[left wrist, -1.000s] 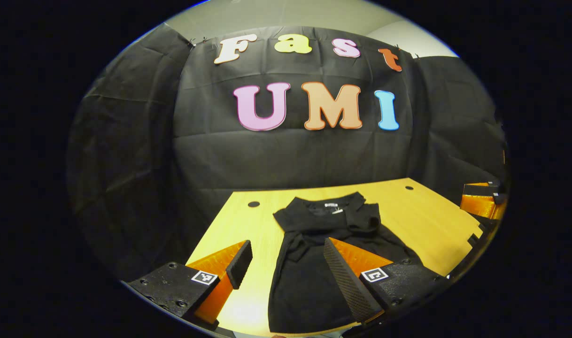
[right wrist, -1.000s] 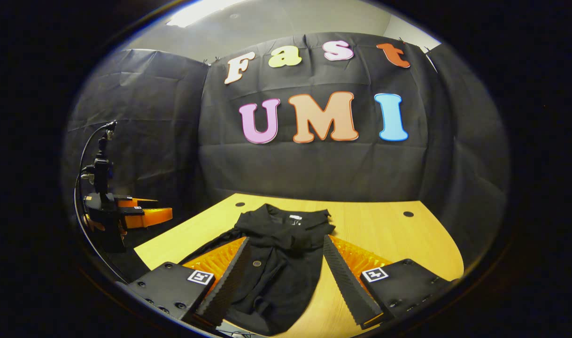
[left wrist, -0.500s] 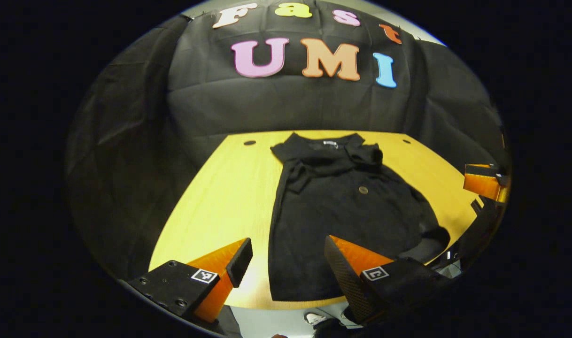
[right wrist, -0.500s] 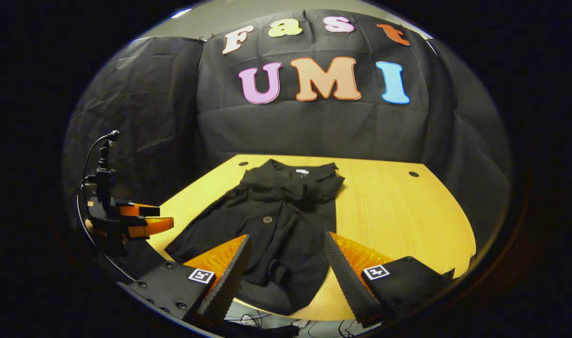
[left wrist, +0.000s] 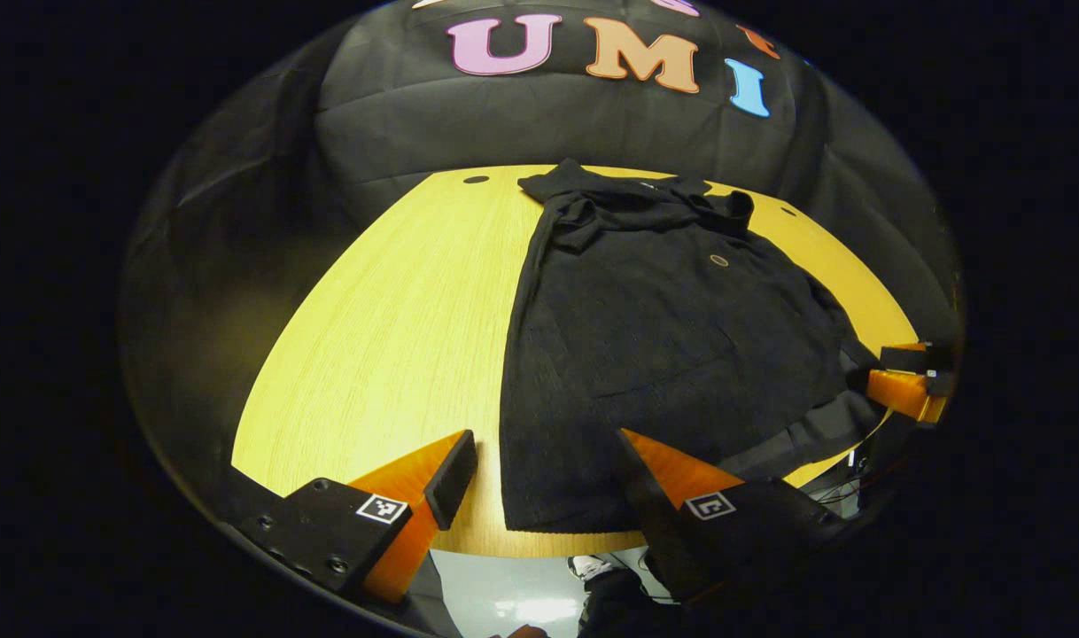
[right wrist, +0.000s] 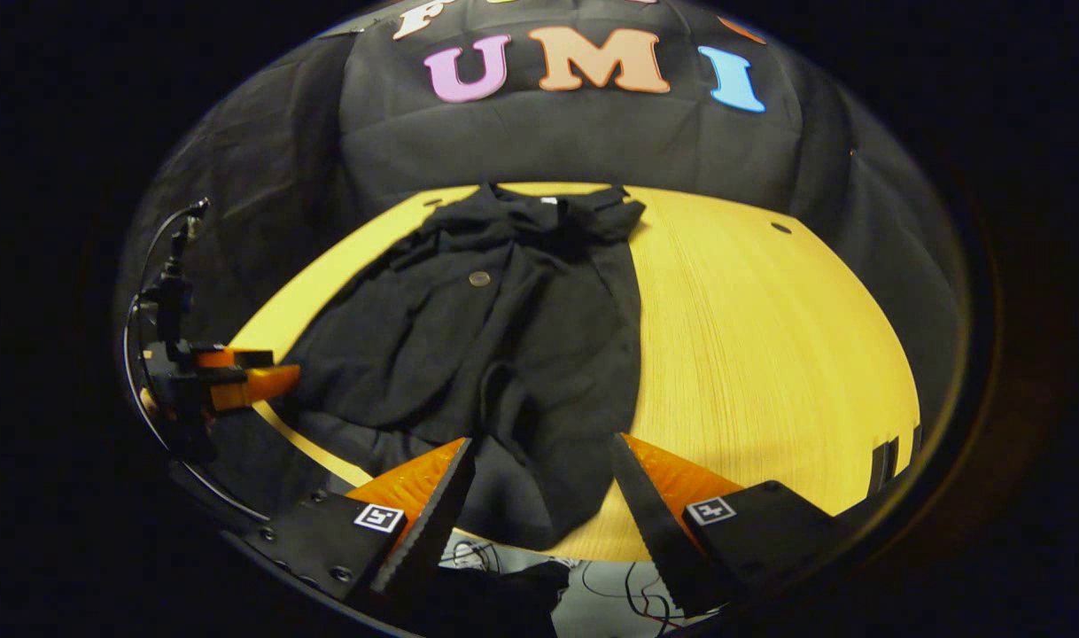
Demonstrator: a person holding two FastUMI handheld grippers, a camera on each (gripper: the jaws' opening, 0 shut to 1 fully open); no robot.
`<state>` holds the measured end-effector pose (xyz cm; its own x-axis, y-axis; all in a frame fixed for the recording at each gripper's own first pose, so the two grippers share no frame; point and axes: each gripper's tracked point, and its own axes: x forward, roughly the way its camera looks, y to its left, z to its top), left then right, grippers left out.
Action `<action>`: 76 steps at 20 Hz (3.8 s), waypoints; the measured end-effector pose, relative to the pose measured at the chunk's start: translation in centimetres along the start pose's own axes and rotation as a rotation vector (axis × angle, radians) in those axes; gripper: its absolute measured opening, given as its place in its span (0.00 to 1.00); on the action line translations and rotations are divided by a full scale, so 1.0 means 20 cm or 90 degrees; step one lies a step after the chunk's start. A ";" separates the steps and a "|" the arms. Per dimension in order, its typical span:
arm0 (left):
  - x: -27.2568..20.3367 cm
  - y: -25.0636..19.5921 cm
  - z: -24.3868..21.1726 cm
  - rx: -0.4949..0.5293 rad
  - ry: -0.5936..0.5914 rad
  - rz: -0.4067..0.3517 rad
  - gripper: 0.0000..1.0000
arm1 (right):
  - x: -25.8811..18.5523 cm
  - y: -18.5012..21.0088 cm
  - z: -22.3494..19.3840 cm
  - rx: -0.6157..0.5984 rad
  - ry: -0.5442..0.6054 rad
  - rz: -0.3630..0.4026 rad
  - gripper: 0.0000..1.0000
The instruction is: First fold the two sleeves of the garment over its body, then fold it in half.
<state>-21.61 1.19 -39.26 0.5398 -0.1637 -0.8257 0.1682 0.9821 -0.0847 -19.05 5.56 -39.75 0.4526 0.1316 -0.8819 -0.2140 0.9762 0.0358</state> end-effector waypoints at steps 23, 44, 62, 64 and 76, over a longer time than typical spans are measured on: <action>-0.14 -0.17 0.52 -0.058 -0.124 -0.153 0.00 | -0.35 0.14 0.59 0.026 -0.199 0.037 0.02; 0.20 -0.11 1.92 -0.016 -0.308 -0.124 0.00 | -0.27 -0.18 1.91 0.029 -0.394 0.052 0.05; 0.92 0.03 2.25 0.050 -0.267 0.040 0.34 | 0.35 -0.57 2.48 0.186 -0.351 0.036 0.68; 0.90 -0.02 2.31 0.028 -0.301 0.017 0.88 | 0.32 -0.64 2.51 0.207 -0.373 0.016 0.98; 0.63 0.06 2.48 0.010 -0.400 0.056 0.93 | 0.11 -0.62 2.51 0.089 -0.433 -0.055 0.97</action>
<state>26.25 -4.32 -22.21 0.9323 -0.1101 -0.3446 0.1102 0.9937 -0.0194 28.04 2.40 -18.66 0.9139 0.0870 -0.3965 -0.0604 0.9950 0.0790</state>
